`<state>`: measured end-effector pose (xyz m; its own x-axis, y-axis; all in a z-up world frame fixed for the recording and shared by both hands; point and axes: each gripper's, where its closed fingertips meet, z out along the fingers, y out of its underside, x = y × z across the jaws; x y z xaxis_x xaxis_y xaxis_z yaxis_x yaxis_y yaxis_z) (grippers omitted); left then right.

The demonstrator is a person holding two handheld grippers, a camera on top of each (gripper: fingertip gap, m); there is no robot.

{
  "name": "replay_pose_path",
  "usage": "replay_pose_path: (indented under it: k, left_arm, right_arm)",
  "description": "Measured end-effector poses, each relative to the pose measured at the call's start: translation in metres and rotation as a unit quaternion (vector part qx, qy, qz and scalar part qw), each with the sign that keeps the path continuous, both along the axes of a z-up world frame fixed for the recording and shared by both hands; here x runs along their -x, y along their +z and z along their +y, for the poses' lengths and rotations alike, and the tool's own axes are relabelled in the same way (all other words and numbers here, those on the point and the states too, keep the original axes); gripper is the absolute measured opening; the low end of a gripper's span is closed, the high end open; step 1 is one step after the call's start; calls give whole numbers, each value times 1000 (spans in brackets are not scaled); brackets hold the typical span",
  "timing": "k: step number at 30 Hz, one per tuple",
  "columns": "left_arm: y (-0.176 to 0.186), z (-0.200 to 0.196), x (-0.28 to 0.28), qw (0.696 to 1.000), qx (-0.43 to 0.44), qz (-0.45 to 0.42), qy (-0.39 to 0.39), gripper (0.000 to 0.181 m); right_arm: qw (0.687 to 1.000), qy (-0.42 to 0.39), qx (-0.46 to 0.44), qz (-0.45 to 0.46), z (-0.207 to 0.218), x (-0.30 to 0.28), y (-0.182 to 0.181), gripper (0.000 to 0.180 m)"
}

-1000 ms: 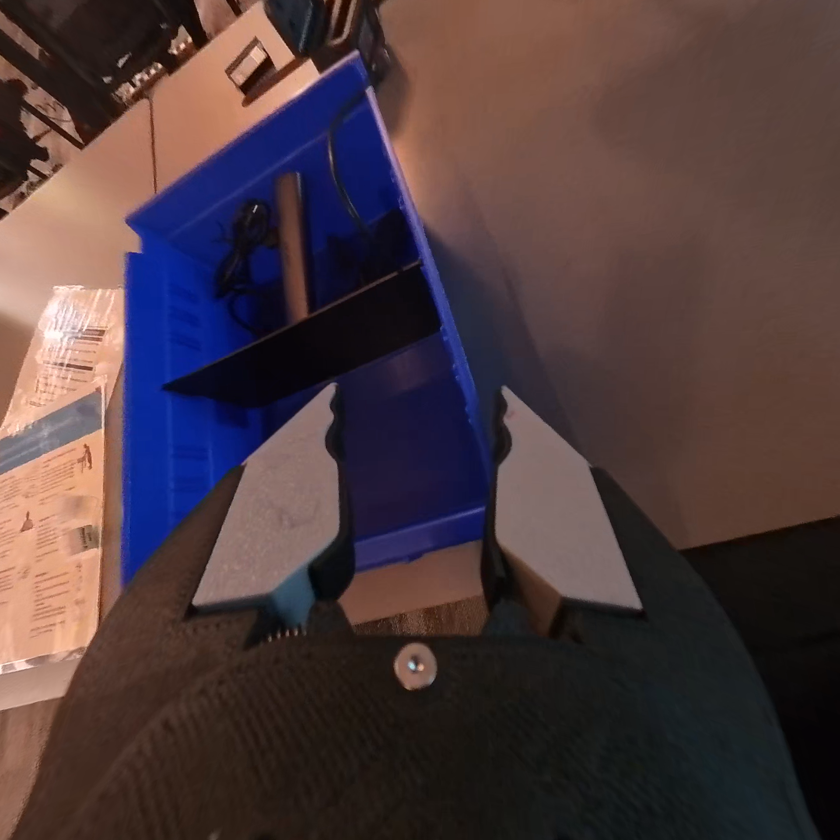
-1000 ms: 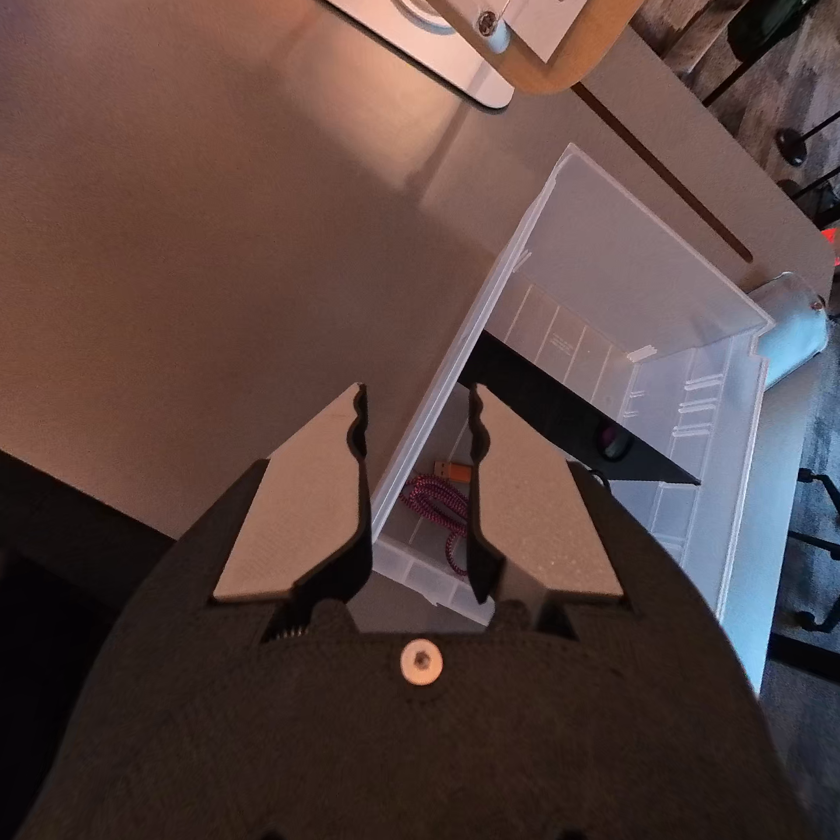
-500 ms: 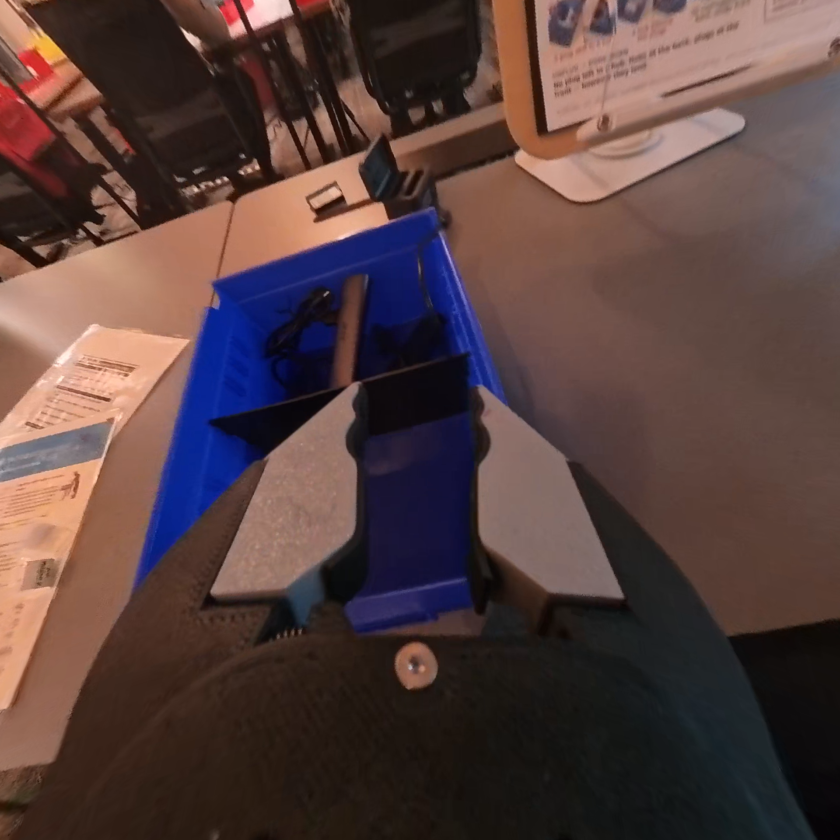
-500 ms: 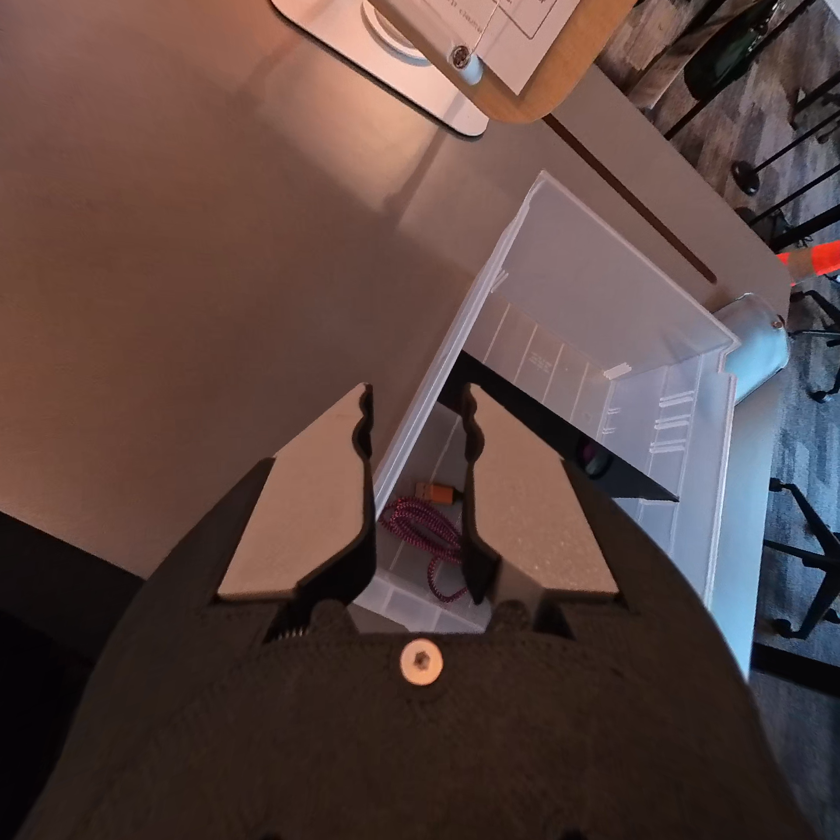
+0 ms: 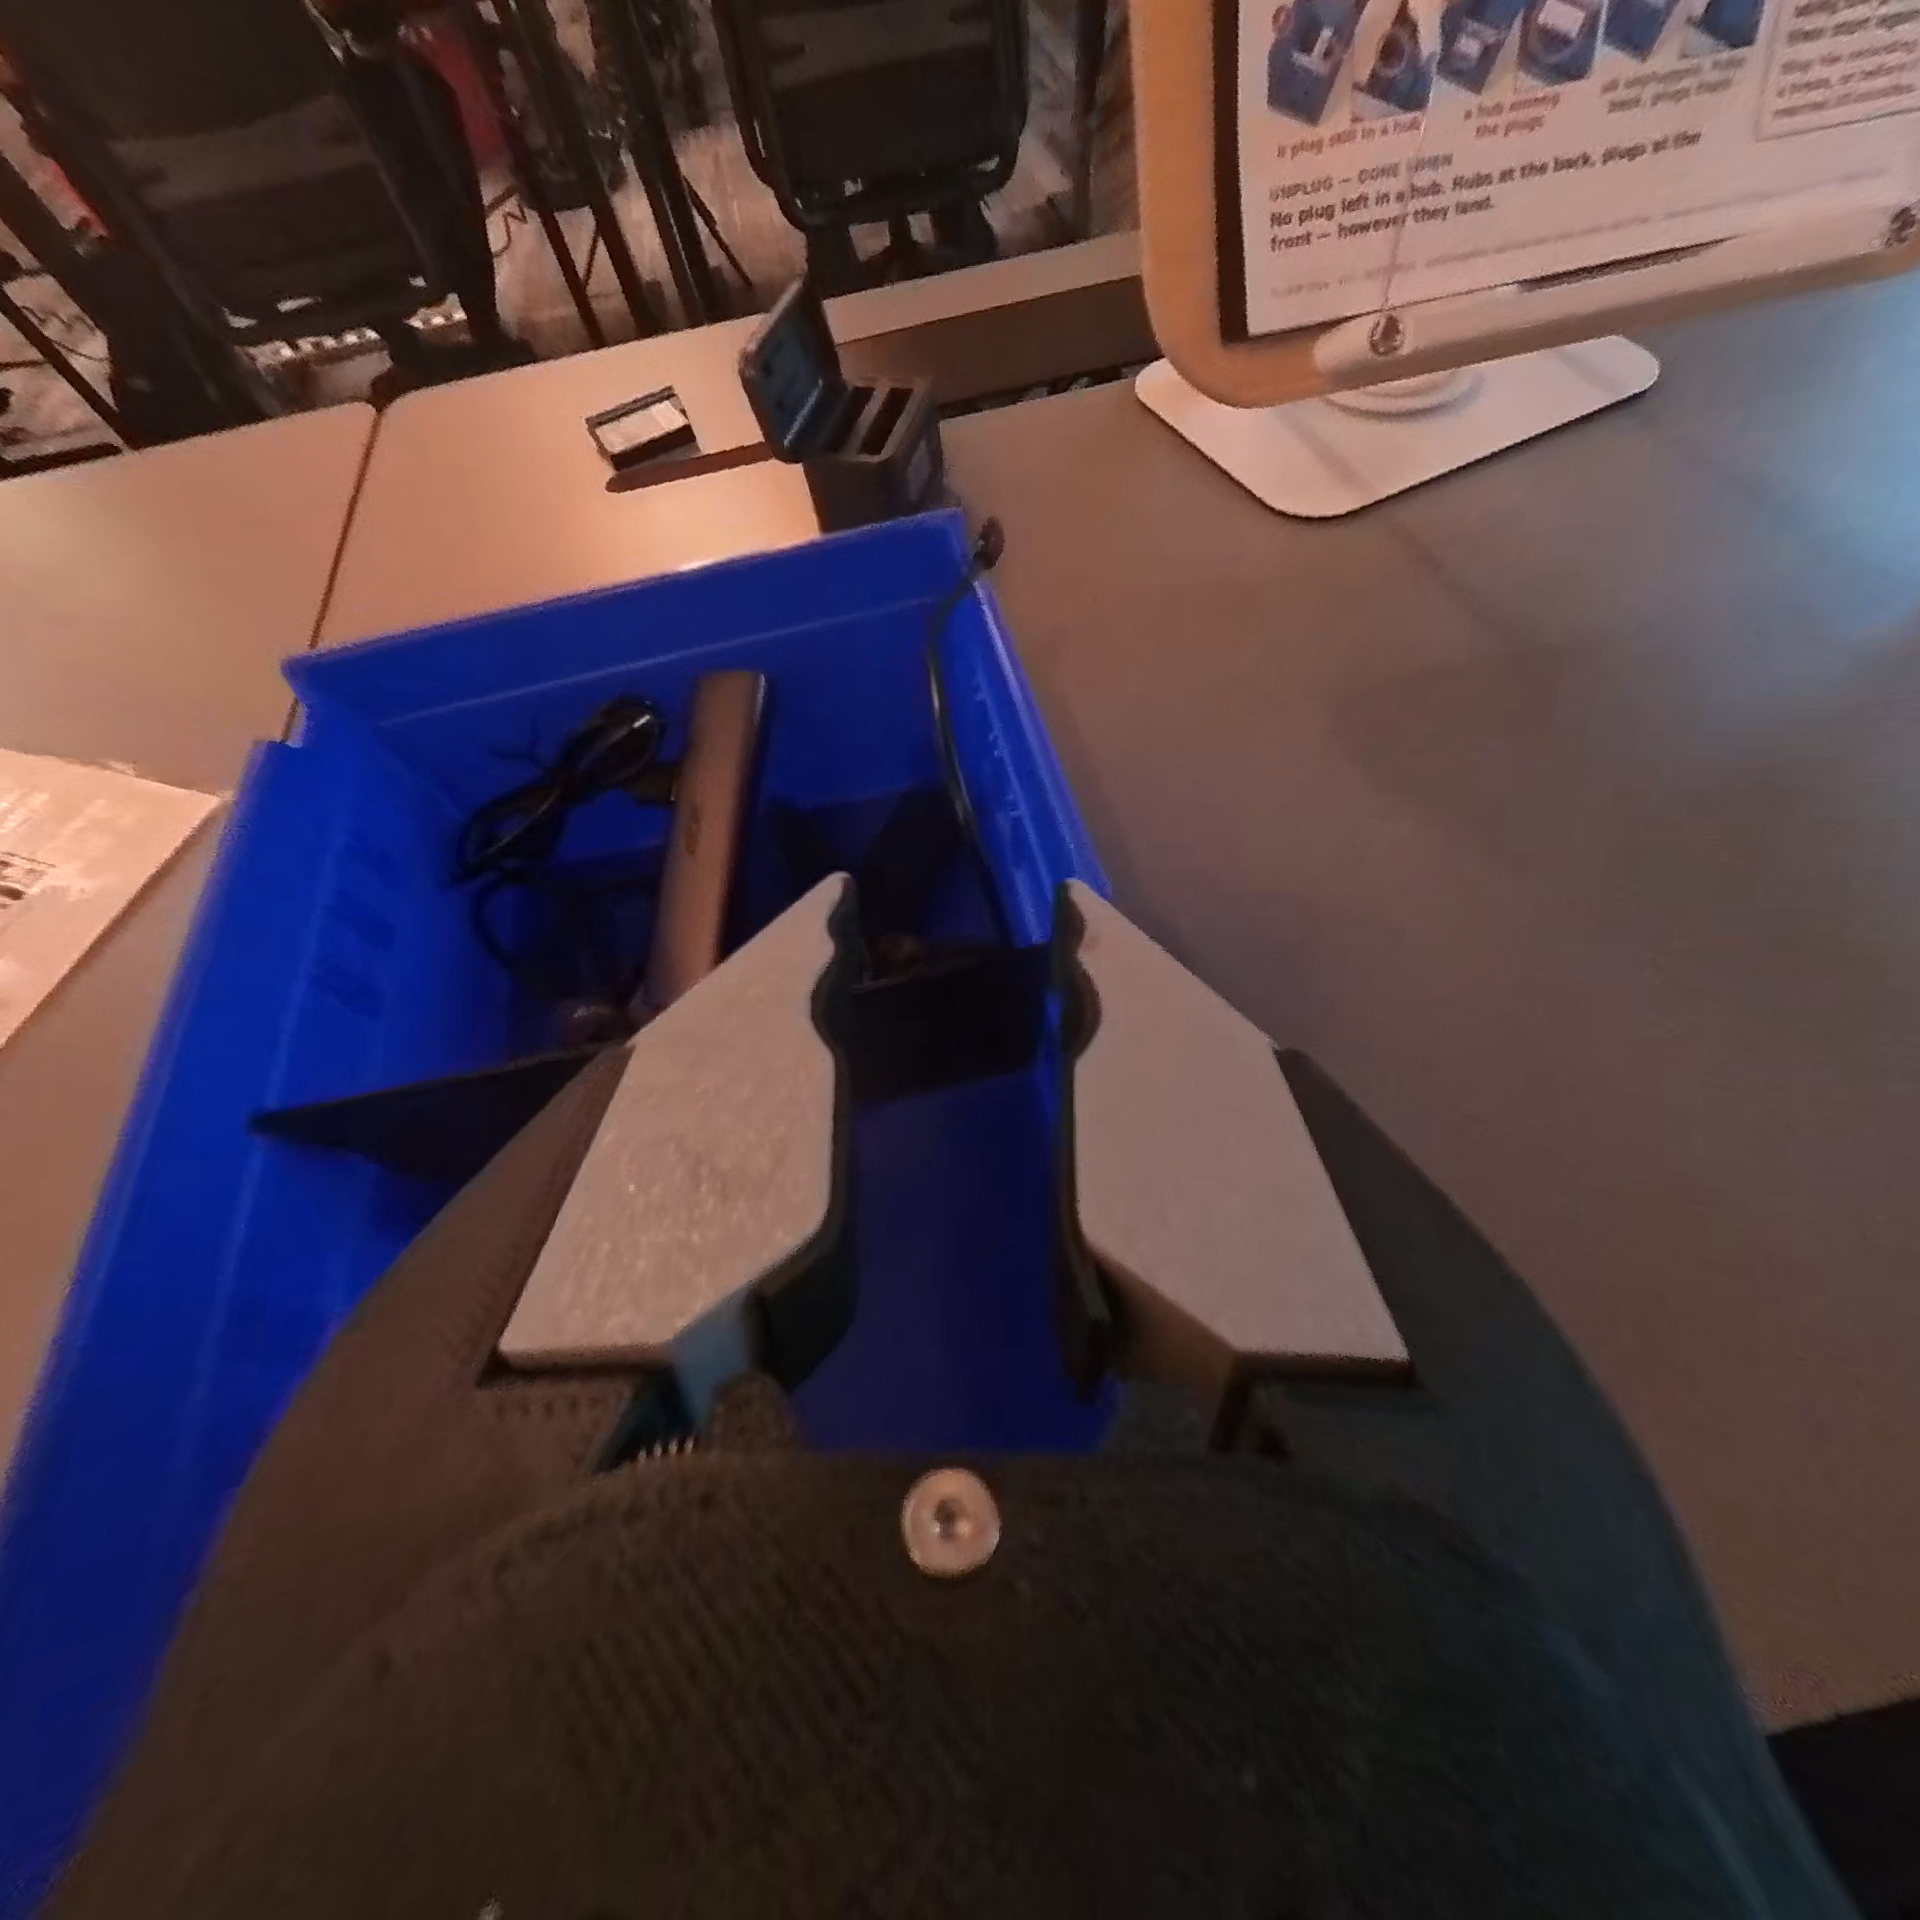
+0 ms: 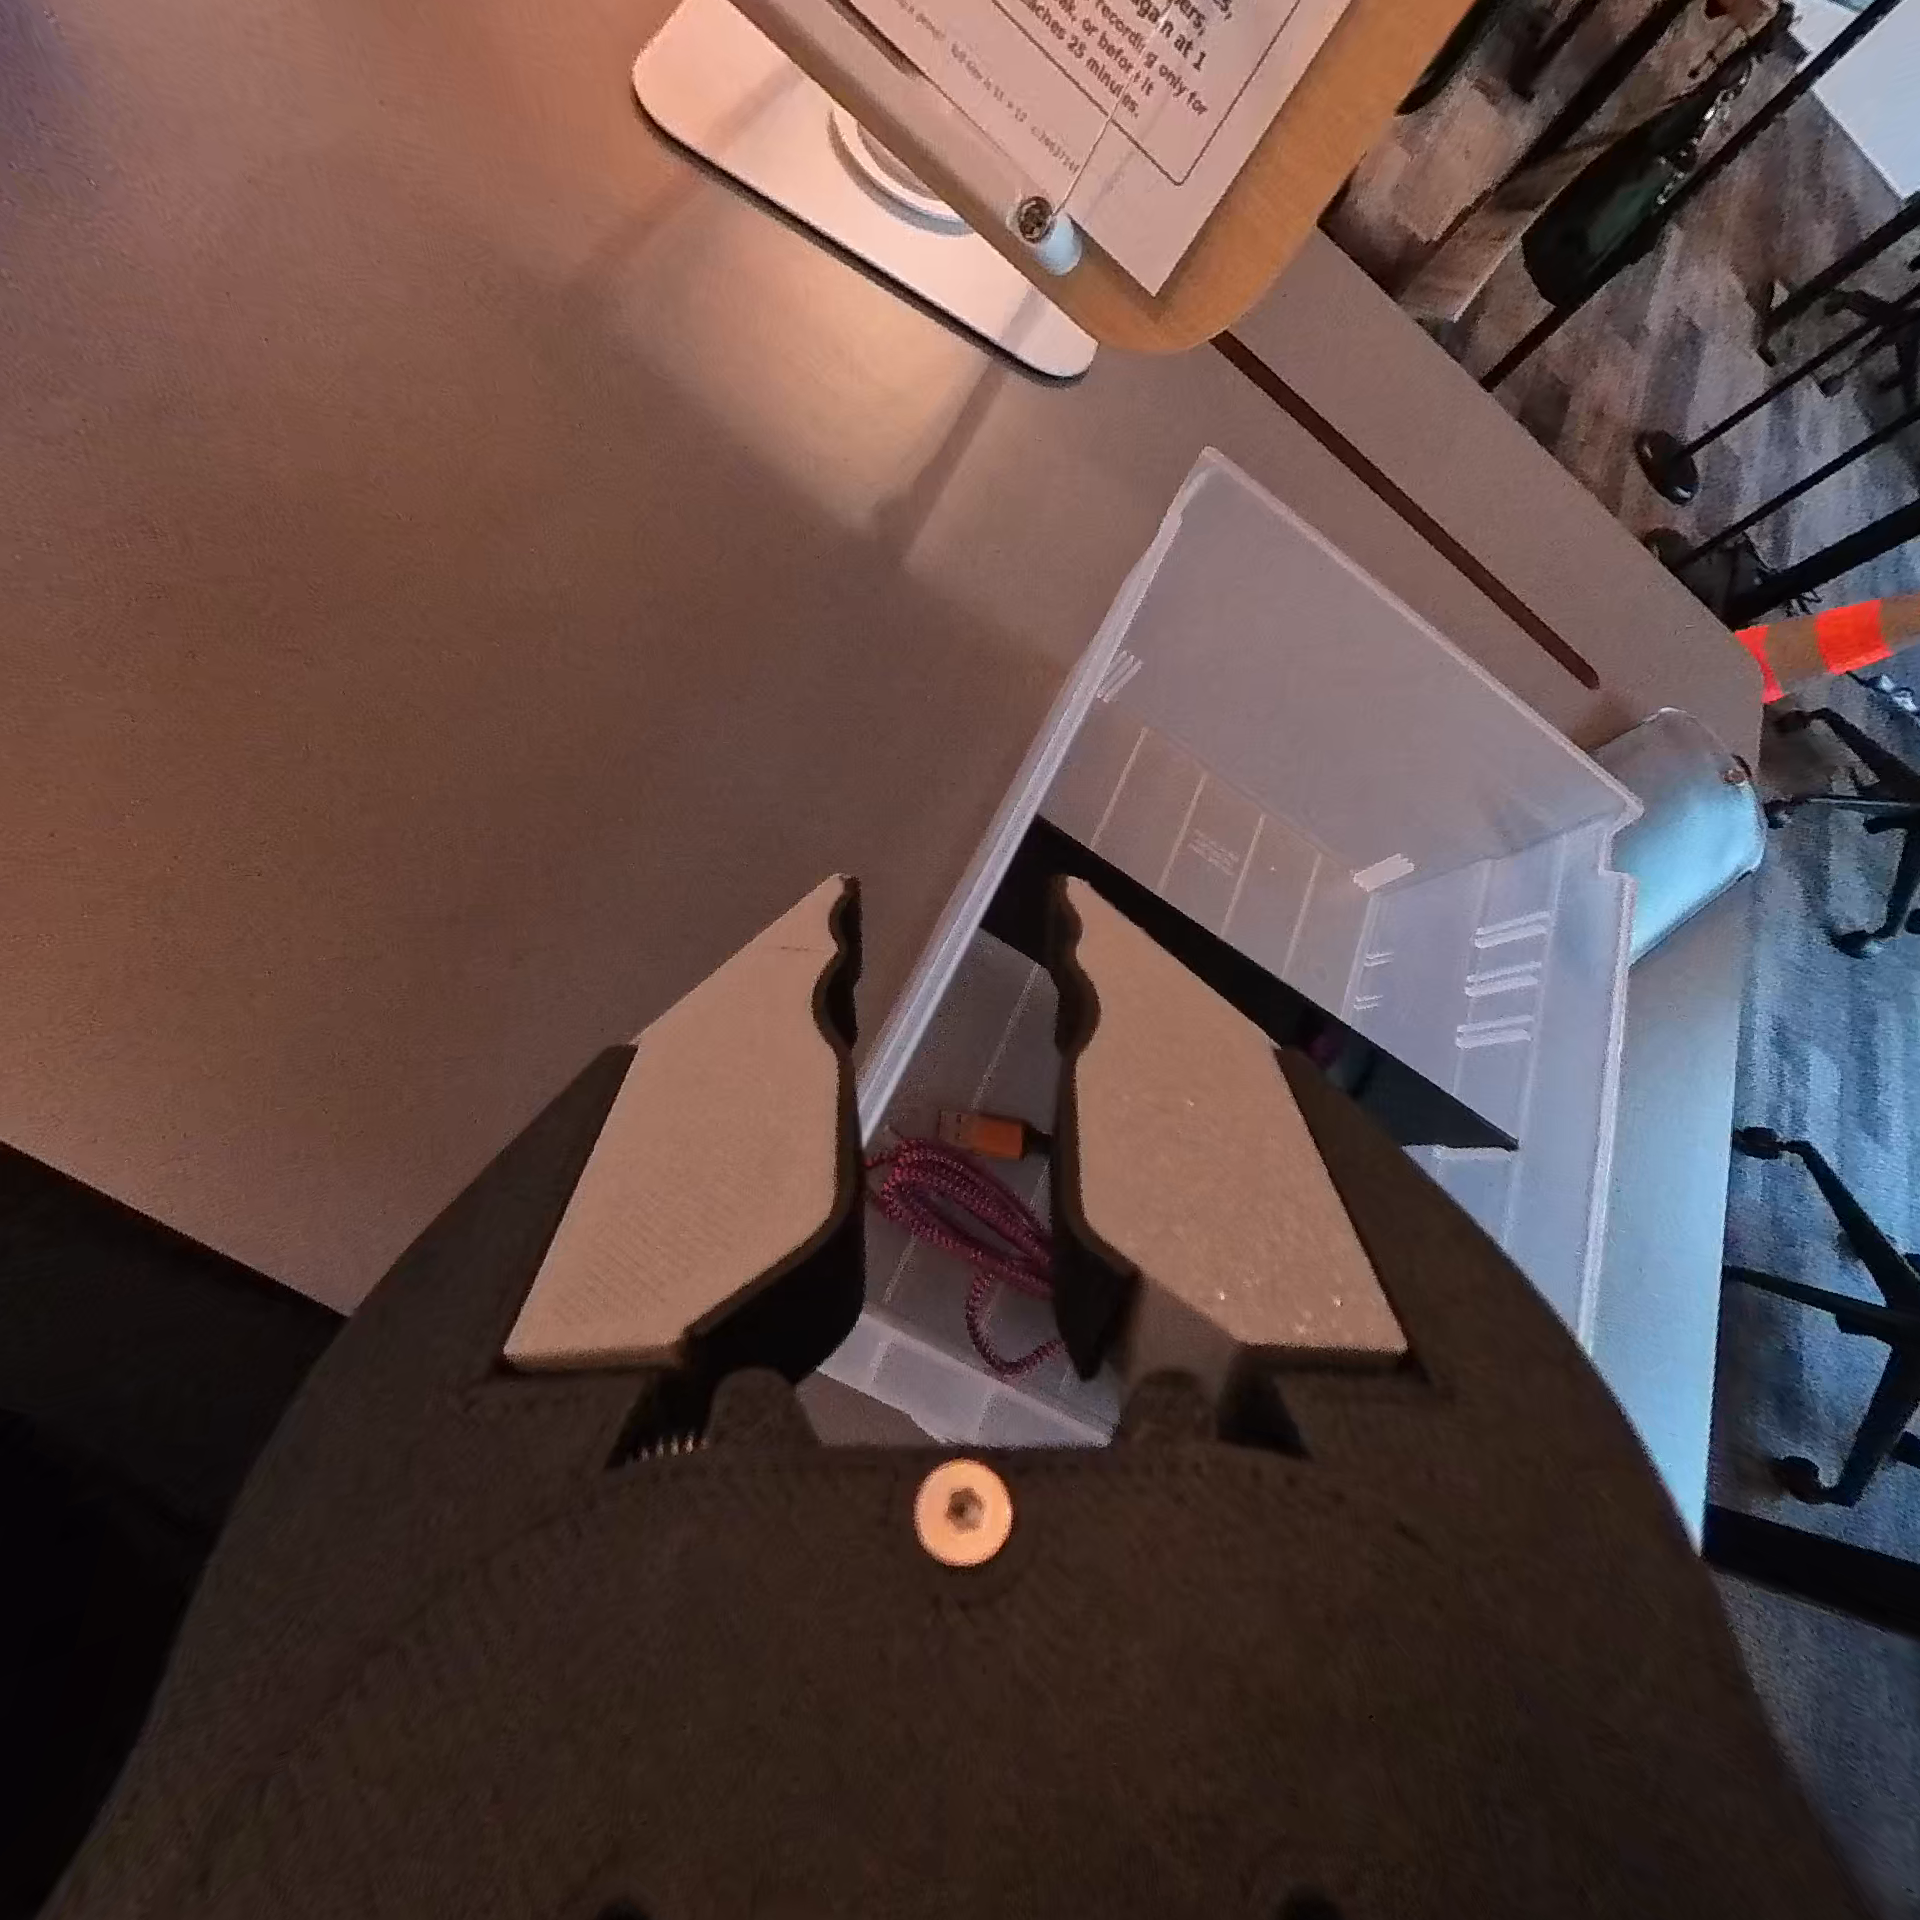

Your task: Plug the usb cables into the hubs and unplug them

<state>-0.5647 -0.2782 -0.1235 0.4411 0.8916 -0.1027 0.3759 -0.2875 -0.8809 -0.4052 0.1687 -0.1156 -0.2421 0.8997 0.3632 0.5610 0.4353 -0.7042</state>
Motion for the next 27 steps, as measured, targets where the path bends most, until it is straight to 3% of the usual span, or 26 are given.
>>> replay_pose_path:
  k: [4,7,9,23,27]
  left_arm:
    - [-15,11,20,999,11,-34,-11,31]
    - [-26,17,29,997,47,-51,-23,4]
    - [-22,20,32,997,63,-42,-30,0]
    - [129,-13,80,974,217,49,39,0]
    - [157,-15,74,974,207,76,42,0]
  right_arm:
    - [1000,-1,2,3,2,1,1,33]
    - [1000,-1,-2,-1,2,1,0,33]
    - [1000,1,-4,-1,1,0,0,33]
    - [1000,10,-2,7,-1,-3,5,32]
    - [1000,11,2,8,0,-4,6,32]
